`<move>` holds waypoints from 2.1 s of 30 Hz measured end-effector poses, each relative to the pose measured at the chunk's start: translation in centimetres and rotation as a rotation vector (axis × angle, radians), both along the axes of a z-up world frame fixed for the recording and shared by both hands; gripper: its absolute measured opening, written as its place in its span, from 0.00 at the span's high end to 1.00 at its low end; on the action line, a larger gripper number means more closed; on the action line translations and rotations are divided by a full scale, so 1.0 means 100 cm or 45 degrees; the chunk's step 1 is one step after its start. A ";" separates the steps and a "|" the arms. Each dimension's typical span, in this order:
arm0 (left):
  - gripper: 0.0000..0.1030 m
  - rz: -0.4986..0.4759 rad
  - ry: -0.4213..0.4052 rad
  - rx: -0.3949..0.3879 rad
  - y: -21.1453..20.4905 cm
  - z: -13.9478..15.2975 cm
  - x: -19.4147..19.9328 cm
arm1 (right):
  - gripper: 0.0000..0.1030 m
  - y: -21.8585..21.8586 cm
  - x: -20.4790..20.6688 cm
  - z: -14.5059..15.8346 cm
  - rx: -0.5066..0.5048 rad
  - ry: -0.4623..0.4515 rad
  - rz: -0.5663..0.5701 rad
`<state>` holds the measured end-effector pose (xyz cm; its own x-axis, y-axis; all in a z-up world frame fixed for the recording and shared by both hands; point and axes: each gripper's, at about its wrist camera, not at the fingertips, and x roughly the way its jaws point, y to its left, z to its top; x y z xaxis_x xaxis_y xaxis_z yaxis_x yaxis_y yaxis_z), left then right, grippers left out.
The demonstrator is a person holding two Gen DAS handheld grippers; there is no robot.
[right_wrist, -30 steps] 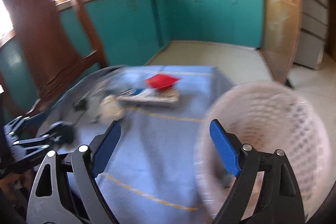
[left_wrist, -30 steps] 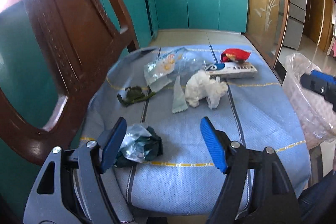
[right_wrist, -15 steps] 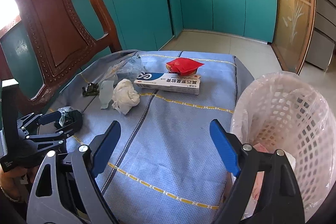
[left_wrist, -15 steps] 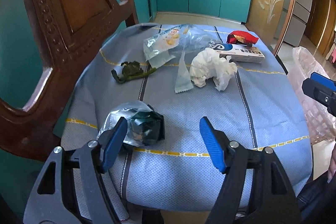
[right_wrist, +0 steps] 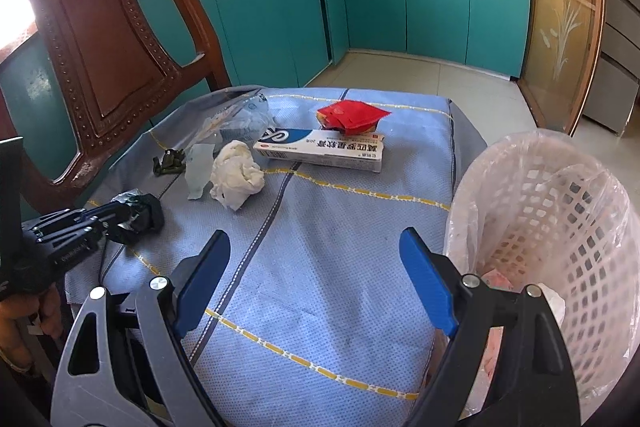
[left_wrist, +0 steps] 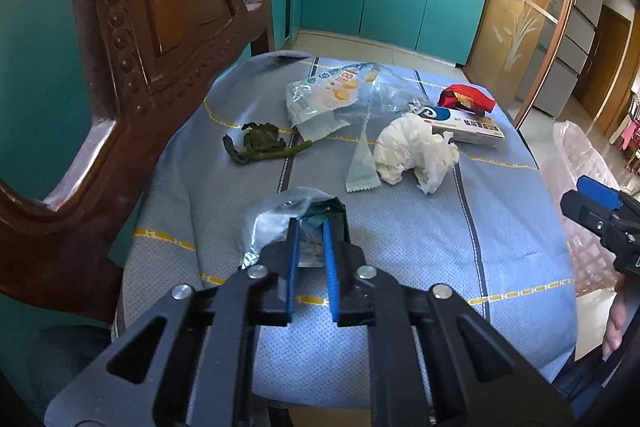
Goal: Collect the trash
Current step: 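Grasp the clear plastic wrapper with the left tool while the right tool grasps the white tissue, then hold the wrapper in the left tool and the tissue in the right tool above the table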
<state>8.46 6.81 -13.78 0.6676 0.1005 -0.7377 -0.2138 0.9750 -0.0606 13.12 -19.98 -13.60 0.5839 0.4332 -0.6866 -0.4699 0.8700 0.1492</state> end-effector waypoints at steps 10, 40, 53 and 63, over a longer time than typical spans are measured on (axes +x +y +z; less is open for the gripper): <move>0.87 0.004 0.014 -0.015 0.001 0.001 0.001 | 0.20 0.060 0.035 -0.004 0.128 0.039 0.169; 0.51 -0.098 0.112 0.013 -0.008 -0.019 0.008 | 0.68 0.053 0.015 -0.036 -0.143 0.138 0.221; 0.51 -0.155 0.061 0.061 -0.026 -0.003 -0.003 | 0.58 0.068 0.024 -0.046 -0.193 0.111 0.202; 0.51 -0.157 0.020 0.077 -0.028 0.005 -0.006 | 0.67 0.063 0.021 -0.040 -0.186 0.086 0.182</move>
<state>7.89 3.96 -13.28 0.6659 0.0631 -0.7434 -0.0924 0.9957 0.0017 15.25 -13.70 -17.62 0.4739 0.4014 -0.7838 -0.5833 0.8099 0.0621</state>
